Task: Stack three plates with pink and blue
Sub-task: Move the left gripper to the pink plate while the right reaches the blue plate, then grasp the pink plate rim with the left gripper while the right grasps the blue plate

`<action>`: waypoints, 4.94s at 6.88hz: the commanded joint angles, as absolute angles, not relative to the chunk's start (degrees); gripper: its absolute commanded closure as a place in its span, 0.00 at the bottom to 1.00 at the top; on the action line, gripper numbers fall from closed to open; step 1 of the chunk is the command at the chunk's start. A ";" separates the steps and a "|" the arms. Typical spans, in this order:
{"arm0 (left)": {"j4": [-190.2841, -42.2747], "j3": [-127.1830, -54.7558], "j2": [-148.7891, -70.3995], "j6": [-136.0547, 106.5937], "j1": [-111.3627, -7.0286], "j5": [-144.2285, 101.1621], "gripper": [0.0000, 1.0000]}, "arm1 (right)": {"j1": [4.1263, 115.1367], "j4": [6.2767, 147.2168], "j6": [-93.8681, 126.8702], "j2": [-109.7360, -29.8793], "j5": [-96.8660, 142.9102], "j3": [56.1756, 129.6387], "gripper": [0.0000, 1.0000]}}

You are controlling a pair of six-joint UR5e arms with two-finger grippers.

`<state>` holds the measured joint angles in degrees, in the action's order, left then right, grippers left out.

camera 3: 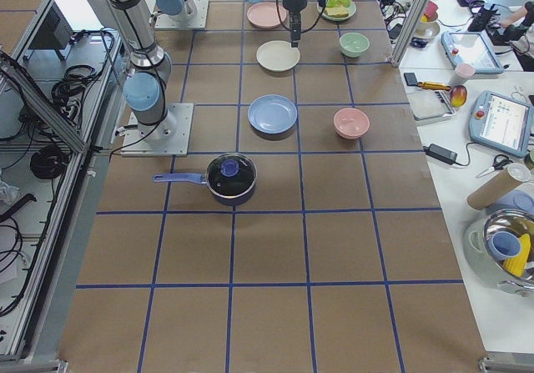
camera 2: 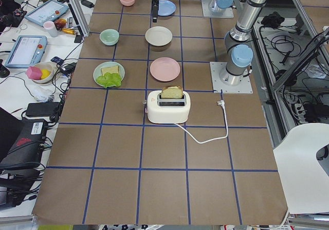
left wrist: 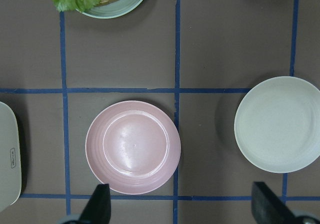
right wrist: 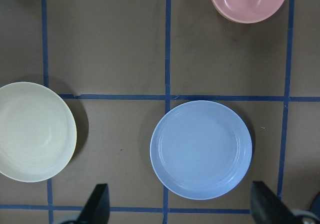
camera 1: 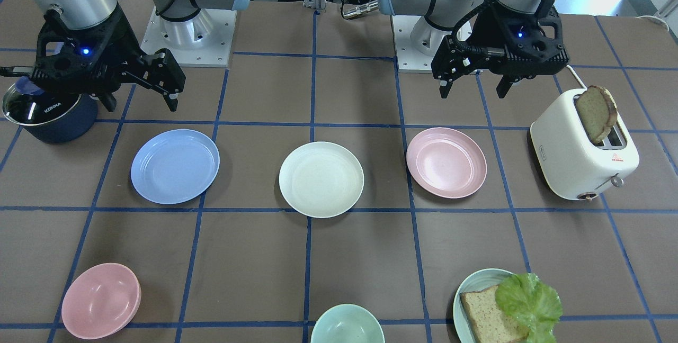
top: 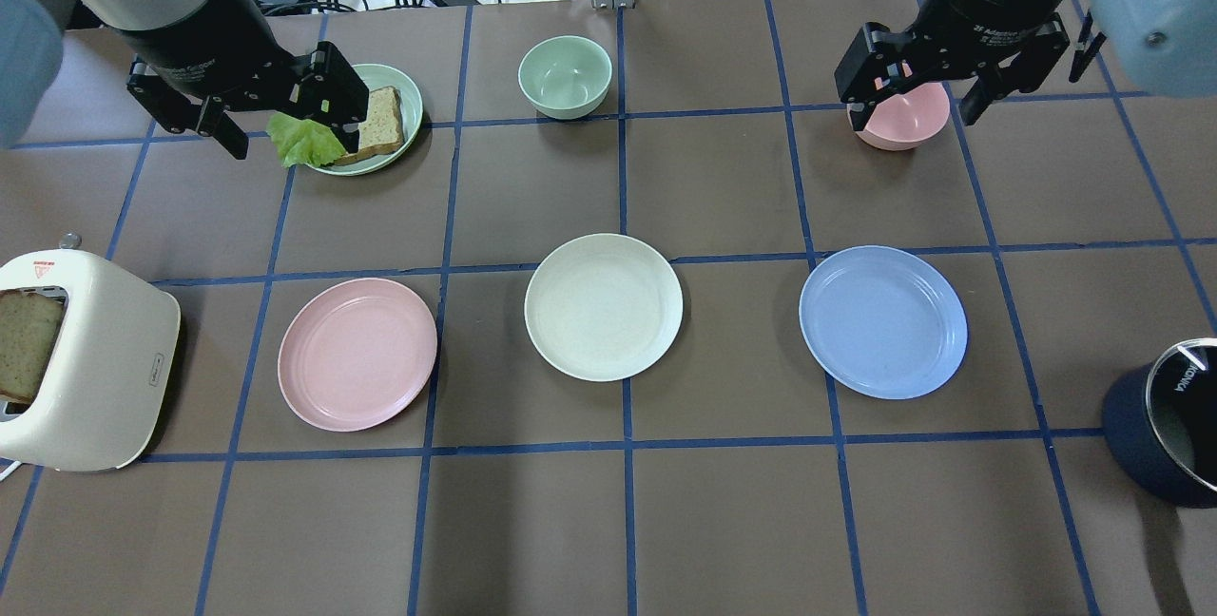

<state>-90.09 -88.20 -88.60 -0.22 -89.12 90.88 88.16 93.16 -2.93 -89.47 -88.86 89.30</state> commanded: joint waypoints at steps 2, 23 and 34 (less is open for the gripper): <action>-90.09 -88.24 -88.59 -0.26 -89.12 90.79 0.00 | 88.15 93.16 -2.90 -89.47 -88.86 89.30 0.00; -50.54 -126.38 -93.78 -3.61 -90.53 90.70 0.38 | 65.39 127.53 -21.97 -78.14 -85.43 124.19 0.71; -45.44 -127.44 -99.13 0.44 -92.55 91.23 0.50 | 65.57 123.05 -24.43 -79.54 -82.71 116.28 1.00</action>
<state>-45.79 -127.36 -98.49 0.11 -92.63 91.21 65.54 123.09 -24.44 -79.52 -82.95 116.40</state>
